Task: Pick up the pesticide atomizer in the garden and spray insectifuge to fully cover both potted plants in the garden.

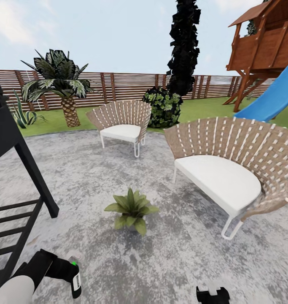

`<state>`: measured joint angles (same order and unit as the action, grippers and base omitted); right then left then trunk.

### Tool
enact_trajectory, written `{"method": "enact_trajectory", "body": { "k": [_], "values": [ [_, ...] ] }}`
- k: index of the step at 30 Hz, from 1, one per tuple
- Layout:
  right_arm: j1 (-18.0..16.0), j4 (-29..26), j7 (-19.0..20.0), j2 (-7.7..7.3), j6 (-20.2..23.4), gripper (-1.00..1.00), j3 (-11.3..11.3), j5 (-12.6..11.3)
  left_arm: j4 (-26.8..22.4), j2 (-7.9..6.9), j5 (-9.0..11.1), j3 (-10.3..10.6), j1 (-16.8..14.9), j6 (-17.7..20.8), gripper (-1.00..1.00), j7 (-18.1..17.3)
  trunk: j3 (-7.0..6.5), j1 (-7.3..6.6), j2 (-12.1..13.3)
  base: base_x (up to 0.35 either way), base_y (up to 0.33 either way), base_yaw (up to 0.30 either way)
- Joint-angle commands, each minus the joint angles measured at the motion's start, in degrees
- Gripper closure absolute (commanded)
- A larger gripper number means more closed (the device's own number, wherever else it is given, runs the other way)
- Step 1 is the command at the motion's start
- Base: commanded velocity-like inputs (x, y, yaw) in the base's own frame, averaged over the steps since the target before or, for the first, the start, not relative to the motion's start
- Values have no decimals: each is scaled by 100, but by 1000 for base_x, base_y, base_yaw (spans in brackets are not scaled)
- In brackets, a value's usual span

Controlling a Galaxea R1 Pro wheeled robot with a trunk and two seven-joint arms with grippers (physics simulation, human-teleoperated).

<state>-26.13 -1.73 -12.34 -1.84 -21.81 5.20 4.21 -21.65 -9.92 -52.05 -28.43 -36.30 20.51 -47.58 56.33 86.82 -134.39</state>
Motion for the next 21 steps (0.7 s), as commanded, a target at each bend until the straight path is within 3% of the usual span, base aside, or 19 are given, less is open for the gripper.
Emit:
{"method": "enact_trajectory", "body": {
  "k": [1, 6, 19, 20, 21],
  "values": [
    [-3, 6, -58, -2, 2, -100, 43, 45, -6, 5, -16, -48, -3, 55, 100, -32, 5, 2, -2, 290, 223, 0],
    [1, 6, -62, -9, 2, -100, 43, 45, -6, 7, -16, -50, -7, 64, 100, -32, 5, 2, -2, 301, 180, 0],
    [12, 6, -67, -1, 2, -100, 43, 45, -6, 6, -8, -57, -8, 72, 100, -40, 5, 2, -2, 338, 5, 19],
    [20, 6, -76, -23, 2, -100, 36, 45, 0, 9, -68, -35, -53, 484, 100, -143, 5, 2, -2, 79, -81, 15],
    [20, 6, -79, -29, 2, -100, 35, 45, -3, 12, -72, -33, -82, 509, 100, -246, 5, 2, -2, 40, -41, 8]
  ]
}}
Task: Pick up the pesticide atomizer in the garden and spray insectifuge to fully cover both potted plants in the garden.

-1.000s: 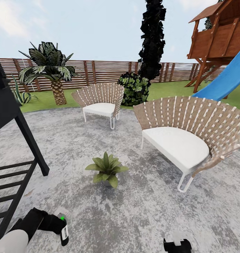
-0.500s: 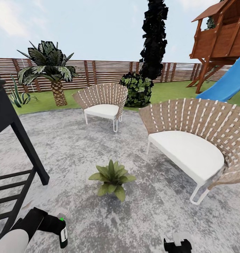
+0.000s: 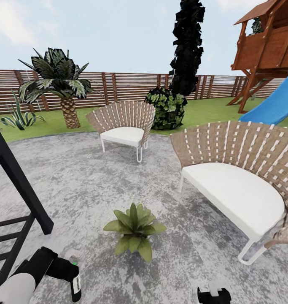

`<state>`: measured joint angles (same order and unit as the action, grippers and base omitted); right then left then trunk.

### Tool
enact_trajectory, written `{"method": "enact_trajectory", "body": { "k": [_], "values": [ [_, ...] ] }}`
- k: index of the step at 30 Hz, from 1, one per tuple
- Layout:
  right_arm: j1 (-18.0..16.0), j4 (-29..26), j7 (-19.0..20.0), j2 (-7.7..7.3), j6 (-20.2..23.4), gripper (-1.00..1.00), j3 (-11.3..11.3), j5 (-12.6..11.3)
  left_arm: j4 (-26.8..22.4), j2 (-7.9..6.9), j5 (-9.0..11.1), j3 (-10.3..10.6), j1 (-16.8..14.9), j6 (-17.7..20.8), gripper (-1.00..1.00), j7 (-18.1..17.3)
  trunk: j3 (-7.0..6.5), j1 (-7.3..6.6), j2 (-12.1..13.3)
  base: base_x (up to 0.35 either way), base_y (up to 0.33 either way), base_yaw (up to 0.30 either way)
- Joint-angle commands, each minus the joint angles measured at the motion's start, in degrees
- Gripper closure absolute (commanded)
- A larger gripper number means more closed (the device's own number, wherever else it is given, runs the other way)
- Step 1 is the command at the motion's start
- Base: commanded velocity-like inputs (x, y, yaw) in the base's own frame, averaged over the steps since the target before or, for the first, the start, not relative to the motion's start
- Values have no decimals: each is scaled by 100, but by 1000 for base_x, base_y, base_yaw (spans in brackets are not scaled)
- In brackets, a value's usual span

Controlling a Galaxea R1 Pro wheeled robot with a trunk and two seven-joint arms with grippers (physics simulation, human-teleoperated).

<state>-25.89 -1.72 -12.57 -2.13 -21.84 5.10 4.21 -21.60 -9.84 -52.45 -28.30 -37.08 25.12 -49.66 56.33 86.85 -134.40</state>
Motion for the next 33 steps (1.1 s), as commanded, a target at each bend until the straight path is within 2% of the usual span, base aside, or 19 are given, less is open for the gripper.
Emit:
{"method": "enact_trajectory", "body": {
  "k": [1, 2, 3, 5, 6, 7, 8, 9, 12, 20, 27, 33],
  "values": [
    [-3, 5, -55, -3, 5, -100, 44, 45, -12, 3, -34, -42, -34, 83, 100, -121, 5, -1, -2, 26, -27, 5],
    [-3, 5, -57, -6, 5, -100, 44, 45, -15, 2, -35, -38, -75, 128, 100, -200, 5, -1, -2, 16, -17, 3],
    [-1, 5, -54, -12, 5, -100, 47, 50, -18, -25, -37, -8, -248, 217, 100, -324, 5, -1, -2, 5, -6, 1],
    [12, 5, -45, -10, 5, -100, 54, 59, -19, -34, -43, 12, -424, 257, 100, -372, 5, -1, -2, 2, -2, 0],
    [26, 5, -42, -7, 5, -100, 57, 61, -19, -44, -62, 55, -548, 284, 100, -384, 5, -1, -2, 0, 0, 0],
    [39, 5, -39, -7, 5, -100, 55, 62, -20, -64, -137, 191, -731, 475, 100, -397, 5, -1, -2, 0, 0, 0],
    [62, 5, -36, 0, 5, -100, 57, 62, -20, -104, -308, 503, -945, 768, 100, -677, 5, -1, -2, 0, 0, 0],
    [84, -4, -17, 27, 13, -100, 70, 54, -20, -75, -503, 1537, -951, 802, 100, -1697, 5, -1, -2, 325, -27, 0],
    [83, -4, -17, 28, 13, -100, 70, 54, -18, -71, -503, 1531, -951, 802, 100, -1696, 5, -1, -2, 317, -9, 0],
    [84, -4, -17, 29, 13, -100, 70, 56, -16, -63, -501, 1536, -951, 802, 100, -1696, 5, -1, -2, 56, -8, 0],
    [83, -4, -20, 21, 13, -100, 70, 58, -11, -47, -495, 1522, -951, 795, 100, -1687, 5, -1, -2, 295, -42, 0],
    [84, -12, -42, 16, 13, -100, 59, 53, -11, -42, -495, 1522, -951, 794, 100, -1687, 5, -1, -2, 258, 152, 0]
  ]
}}
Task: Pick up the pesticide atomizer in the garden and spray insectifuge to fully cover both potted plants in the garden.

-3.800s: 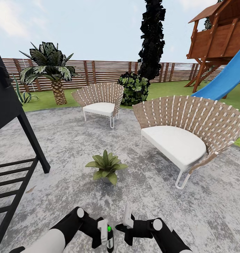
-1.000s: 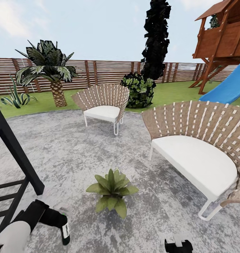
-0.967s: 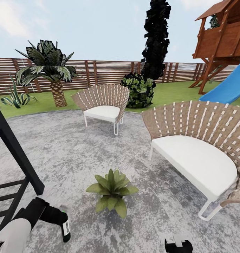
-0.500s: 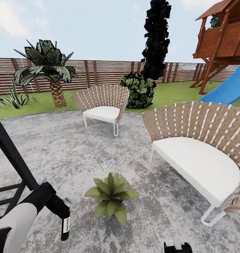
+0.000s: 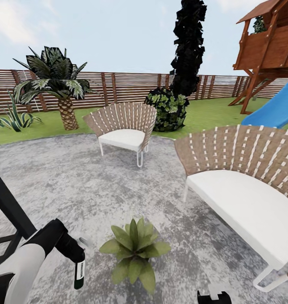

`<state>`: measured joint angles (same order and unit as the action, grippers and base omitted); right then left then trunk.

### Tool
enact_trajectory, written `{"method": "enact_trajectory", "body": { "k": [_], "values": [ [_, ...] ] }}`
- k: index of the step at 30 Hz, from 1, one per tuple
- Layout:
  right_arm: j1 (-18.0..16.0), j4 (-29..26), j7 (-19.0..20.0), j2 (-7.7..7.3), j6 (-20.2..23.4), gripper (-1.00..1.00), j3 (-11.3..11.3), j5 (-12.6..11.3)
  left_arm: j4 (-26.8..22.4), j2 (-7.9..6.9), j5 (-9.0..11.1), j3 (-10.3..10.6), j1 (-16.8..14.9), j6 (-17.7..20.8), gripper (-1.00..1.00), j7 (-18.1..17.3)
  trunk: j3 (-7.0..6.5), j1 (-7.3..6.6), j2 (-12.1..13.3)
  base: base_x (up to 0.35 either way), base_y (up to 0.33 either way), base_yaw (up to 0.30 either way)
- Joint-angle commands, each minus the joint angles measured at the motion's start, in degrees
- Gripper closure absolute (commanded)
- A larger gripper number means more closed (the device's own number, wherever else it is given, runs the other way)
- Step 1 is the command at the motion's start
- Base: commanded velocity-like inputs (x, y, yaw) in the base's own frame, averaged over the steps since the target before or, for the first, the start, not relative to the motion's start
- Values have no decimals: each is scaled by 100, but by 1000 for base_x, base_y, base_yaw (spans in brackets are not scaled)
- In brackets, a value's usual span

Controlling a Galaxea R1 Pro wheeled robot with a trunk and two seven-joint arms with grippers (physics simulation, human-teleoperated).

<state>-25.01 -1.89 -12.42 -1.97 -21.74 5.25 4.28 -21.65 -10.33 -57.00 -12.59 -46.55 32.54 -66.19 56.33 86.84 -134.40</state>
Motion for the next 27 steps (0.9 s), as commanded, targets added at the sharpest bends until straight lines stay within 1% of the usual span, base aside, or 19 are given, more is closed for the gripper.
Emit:
{"method": "enact_trajectory", "body": {
  "k": [1, 2, 4, 5, 7, 12, 14, 16, 17, 18, 19, 21, 24, 27],
  "values": [
    [-4, 5, -58, -2, 3, -100, 43, 46, -4, 5, -41, -44, -3, 51, 100, -34, 5, 0, -2, 83, 52, -24],
    [-4, 9, -58, -4, 3, -100, 43, 46, -1, -1, -49, -12, 1, 51, 100, -37, 5, 0, -2, 42, 27, -117],
    [-4, 12, -59, -5, 3, -100, 44, 44, 10, -38, -99, 184, 6, 51, 100, -48, 5, 0, -2, 18, 11, -209],
    [-4, 12, -59, -5, 3, -100, 45, 46, 25, -67, -124, 314, 15, 49, 100, -54, 5, 0, -2, 7, 5, -249],
    [-5, 13, -65, -5, 3, -100, 39, 46, 52, -116, -152, 434, 59, 44, 100, -55, 5, 0, -2, 3, 2, -172],
    [-4, 13, -67, -5, 2, -100, 38, 46, 9, -208, -154, 473, 347, 28, 100, -60, 5, 0, -2, 1, 0, -38],
    [-4, 13, -68, -5, 0, -100, 38, 46, 6, -237, -154, 476, 379, 26, 100, -60, 5, 0, -2, 0, 0, -5],
    [-4, 13, -68, -5, 2, -100, 39, 47, 4, -337, -148, 471, 394, 22, 100, -64, 5, 0, -2, 0, 0, -2],
    [-4, 13, -68, -5, 3, -100, 42, 47, 3, -438, -142, 470, 398, 19, 100, -82, 5, 0, -2, 0, 0, 0],
    [-4, 13, -68, -5, 3, -100, 42, 47, 3, -505, -138, 466, 399, 18, 100, -93, 5, 0, -2, 0, 0, 0],
    [-4, 13, -68, -5, 3, -100, 43, 47, 3, -558, -133, 467, 400, 17, 100, -100, 5, 0, -2, 0, 0, 0],
    [-4, 13, -68, -5, 3, -100, 45, 47, 3, -615, -127, 474, 401, 11, 100, -109, 5, 0, -2, 0, 0, 0],
    [-4, 13, -68, -5, 2, -100, 46, 47, 17, -583, -122, 458, 401, 7, 100, -109, 5, 0, -2, 0, 0, 0],
    [-4, 13, -68, -5, 0, -100, 45, 47, 12, -375, -126, 452, 401, 7, 100, -97, 6, 0, -2, 38, 2, 0]
  ]
}}
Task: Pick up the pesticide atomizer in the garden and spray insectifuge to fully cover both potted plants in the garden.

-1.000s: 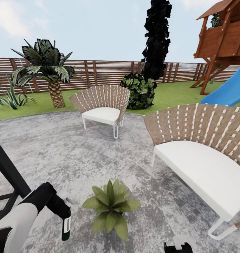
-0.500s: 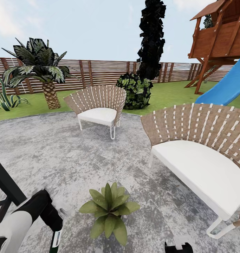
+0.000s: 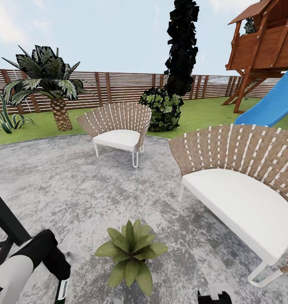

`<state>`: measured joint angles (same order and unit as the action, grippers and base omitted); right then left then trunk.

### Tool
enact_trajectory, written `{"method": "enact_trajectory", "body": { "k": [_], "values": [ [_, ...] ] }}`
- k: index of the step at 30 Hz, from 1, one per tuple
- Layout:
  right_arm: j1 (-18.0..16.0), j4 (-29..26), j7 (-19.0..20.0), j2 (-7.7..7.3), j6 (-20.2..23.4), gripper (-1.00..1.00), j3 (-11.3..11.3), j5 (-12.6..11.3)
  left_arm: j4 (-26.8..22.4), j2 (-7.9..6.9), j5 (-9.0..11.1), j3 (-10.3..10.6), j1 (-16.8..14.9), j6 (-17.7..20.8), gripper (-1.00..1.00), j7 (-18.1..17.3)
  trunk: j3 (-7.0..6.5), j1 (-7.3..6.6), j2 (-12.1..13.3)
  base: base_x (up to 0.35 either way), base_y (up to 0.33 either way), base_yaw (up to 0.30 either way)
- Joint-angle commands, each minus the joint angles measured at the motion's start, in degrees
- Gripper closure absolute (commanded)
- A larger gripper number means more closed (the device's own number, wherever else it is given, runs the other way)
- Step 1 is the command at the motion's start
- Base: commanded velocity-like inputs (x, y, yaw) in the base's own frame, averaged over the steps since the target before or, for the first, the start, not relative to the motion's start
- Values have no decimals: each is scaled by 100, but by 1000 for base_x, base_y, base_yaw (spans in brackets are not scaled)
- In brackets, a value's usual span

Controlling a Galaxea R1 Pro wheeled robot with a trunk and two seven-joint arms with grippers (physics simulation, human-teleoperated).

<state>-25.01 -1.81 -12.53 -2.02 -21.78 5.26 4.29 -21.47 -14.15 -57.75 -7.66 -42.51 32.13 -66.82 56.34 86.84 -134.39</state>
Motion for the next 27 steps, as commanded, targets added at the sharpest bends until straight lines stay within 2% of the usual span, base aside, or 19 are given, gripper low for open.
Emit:
{"method": "enact_trajectory", "body": {
  "k": [1, 4, 7, 14, 18, 21, 22, 24, 25, 27],
  "values": [
    [-4, 5, -57, 0, 4, -100, 45, 46, -10, 51, -51, -44, -3, 50, 100, -28, 8, 0, -2, 154, 31, 28],
    [-3, 5, -57, 4, 3, -100, 43, 40, -15, 153, -52, -51, -3, 54, 100, 2, 22, 0, -2, 223, 71, 101],
    [-3, 5, -57, 1, 5, -100, 38, 40, -20, 153, -59, -26, -7, 50, 100, 14, 29, 0, -2, 86, 31, 51],
    [-3, 4, -57, -6, 3, -100, 37, 37, 6, -89, -62, -22, 0, 48, 100, 11, 31, 0, -2, 10, 3, 6],
    [-3, -1, -57, -9, 2, -100, 32, 37, -11, -93, -50, -17, 5, 48, 100, 6, 35, 0, -2, 0, 0, 0],
    [-3, -3, -57, -9, 1, -100, 29, 37, -21, -8, -42, -44, -12, 53, 100, -22, 54, 0, -2, 0, 0, 0],
    [-3, -3, -57, -9, 2, -100, 28, 37, -22, 52, -42, -45, -21, 55, 100, -26, 62, 0, -2, 0, 0, 0],
    [-3, -1, -57, -9, 1, -100, 28, 37, -24, 312, -55, -40, -38, 62, 100, -16, 75, 0, -2, 0, 0, 0],
    [-3, 2, -57, -9, 0, -100, 28, 37, -24, 378, -58, -37, -45, 64, 100, -12, 77, 0, -2, 0, 0, 0],
    [-3, 3, -61, -14, 0, -100, 28, 38, -24, 414, -61, -34, -51, 65, 100, -12, 79, 0, -2, 0, 0, 0]
  ]
}}
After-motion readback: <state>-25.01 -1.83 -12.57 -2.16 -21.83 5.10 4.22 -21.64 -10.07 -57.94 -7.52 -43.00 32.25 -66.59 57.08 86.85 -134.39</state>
